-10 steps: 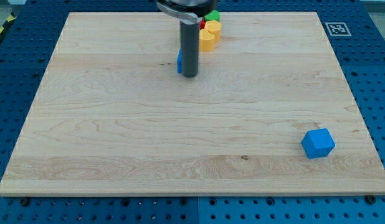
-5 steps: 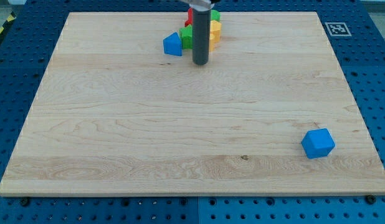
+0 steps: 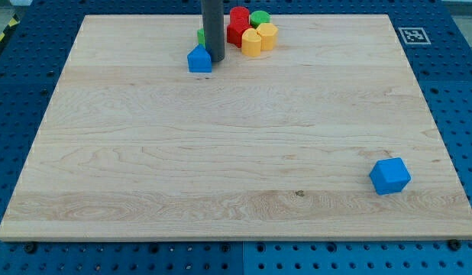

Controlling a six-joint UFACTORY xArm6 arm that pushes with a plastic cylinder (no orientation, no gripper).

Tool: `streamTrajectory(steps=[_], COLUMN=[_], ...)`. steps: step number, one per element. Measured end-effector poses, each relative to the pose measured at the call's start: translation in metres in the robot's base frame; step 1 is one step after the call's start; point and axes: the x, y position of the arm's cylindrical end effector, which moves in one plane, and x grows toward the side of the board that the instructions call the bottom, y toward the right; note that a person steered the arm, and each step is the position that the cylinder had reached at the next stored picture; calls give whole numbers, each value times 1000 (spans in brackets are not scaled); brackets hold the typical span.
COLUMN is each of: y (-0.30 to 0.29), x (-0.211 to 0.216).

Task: Move the blue triangle to the top left side of the board

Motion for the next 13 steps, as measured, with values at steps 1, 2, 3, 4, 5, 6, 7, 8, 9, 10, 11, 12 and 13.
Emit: streamTrajectory(steps=[1, 2, 3, 4, 5, 6, 7, 8, 9, 10, 11, 12, 13], y=[0, -11, -32, -55, -75, -95, -117, -132, -141, -141, -141, -141, -141], x=[21, 23, 23, 23, 24, 27, 35, 35, 34, 26, 22, 9, -4])
